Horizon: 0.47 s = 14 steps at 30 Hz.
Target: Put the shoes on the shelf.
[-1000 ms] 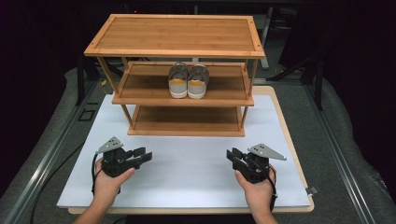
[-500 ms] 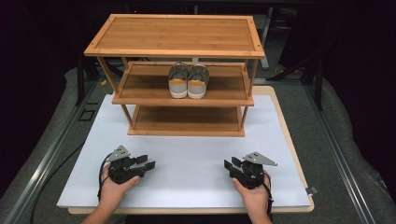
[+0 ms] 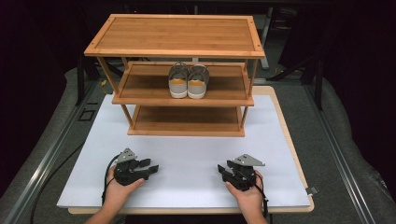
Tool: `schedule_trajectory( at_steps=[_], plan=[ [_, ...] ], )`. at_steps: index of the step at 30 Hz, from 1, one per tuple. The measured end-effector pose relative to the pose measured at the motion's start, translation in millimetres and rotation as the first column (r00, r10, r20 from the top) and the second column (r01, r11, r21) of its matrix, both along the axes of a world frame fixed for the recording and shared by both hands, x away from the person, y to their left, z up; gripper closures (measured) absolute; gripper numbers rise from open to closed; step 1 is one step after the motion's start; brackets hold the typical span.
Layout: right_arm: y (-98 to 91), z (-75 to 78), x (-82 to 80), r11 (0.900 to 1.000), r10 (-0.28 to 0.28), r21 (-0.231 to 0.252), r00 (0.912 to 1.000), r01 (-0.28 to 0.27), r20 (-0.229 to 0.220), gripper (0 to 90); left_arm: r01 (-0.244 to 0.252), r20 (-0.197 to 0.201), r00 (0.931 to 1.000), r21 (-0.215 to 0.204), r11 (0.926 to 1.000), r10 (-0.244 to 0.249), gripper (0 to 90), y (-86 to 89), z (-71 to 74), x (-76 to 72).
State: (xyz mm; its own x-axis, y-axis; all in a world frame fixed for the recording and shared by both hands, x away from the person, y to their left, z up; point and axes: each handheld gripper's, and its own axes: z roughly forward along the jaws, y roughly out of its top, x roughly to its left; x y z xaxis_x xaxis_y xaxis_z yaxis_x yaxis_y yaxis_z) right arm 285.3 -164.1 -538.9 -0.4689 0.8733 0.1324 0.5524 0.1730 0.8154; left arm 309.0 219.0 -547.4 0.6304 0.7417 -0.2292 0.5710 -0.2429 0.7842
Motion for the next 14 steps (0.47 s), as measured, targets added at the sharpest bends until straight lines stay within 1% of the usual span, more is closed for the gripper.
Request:
schedule_trajectory(
  at_steps=[1, 3, 4, 5, 6, 7, 8, 10, 14],
  plan=[
    [1.0, -0.8, 0.0, 1.0, 0.006, 0.007, 1.0, -0.006, 0.004, 54.7, 0.004, 0.007, 1.0, 0.004, 1.0, -0.004, 48.4, -2.1, 0.4, -0.8],
    [2.9, -2.2, 0.4, 0.9999, 0.01, 0.004, 0.9999, -0.01, -0.007, 53.2, 0.02, 0.019, 0.9996, 0.011, 0.9997, -0.02, 48.2, -5.1, 1.0, -1.4],
    [2.9, -2.2, 0.4, 0.9999, 0.01, 0.004, 0.9999, -0.01, -0.007, 53.2, 0.02, 0.019, 0.9996, 0.011, 0.9997, -0.02, 48.0, -5.1, 1.0, -1.4],
    [4.5, -3.3, 1.2, 0.9998, 0.018, 0.0, 0.9998, -0.018, -0.011, 52.6, 0.025, 0.012, 0.9996, 0.024, 0.9994, -0.025, 48.0, -6.8, -0.6, -1.2],
    [4.5, -3.3, 1.2, 0.9998, 0.018, 0.0, 0.9998, -0.018, -0.011, 52.6, 0.025, 0.012, 0.9996, 0.024, 0.9994, -0.025, 48.0, -6.8, -0.6, -1.2],
    [4.9, -3.7, 1.8, 0.9997, 0.025, -0.007, 0.9997, -0.025, -0.006, 52.0, 0.027, 0.008, 0.9996, 0.025, 0.9993, -0.027, 48.0, -7.4, -1.0, -0.8],
    [7.1, -3.5, 1.5, 0.9997, 0.02, -0.017, 0.9998, -0.02, 0.001, 50.9, 0.027, 0.006, 0.9996, 0.027, 0.9993, -0.027, 47.5, -7.5, -1.1, -0.3],
    [7.4, -3.2, 1.3, 0.9993, 0.031, -0.019, 0.9995, -0.031, -0.002, 50.6, 0.025, 0.005, 0.9997, 0.025, 0.9994, -0.025, 46.7, -7.5, -0.9, -0.2],
    [7.8, -3.8, 1.3, 0.9992, 0.033, -0.022, 0.9995, -0.033, -0.006, 50.0, 0.029, 0.011, 0.9995, 0.033, 0.999, -0.029, 45.6, -7.2, 0.2, -0.7]
  ],
)
